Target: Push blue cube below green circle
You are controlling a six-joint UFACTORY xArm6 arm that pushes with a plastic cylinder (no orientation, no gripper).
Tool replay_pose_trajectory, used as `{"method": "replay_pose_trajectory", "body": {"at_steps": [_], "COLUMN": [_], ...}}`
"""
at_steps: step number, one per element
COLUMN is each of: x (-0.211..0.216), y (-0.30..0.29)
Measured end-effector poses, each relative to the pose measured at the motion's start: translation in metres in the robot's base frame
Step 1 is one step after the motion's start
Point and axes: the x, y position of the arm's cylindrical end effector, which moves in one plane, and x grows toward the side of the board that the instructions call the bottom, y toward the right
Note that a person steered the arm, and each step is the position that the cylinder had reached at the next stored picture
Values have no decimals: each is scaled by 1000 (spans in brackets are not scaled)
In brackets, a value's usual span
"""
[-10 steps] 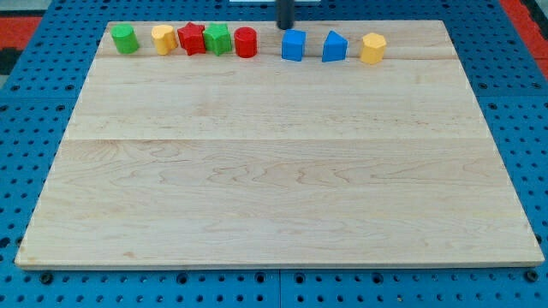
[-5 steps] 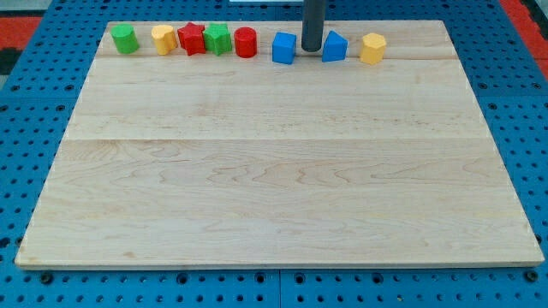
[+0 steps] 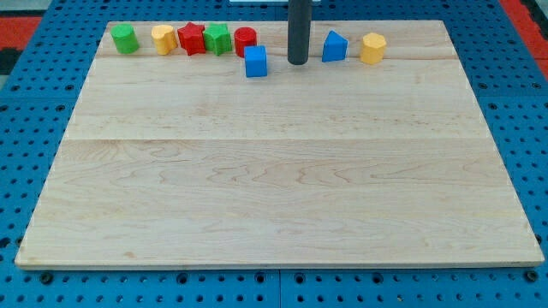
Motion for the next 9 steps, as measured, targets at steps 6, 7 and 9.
{"method": "replay_pose_trajectory", "body": {"at_steps": [6, 7, 9], "x": [57, 73, 52], "y": [-241, -258, -94]}}
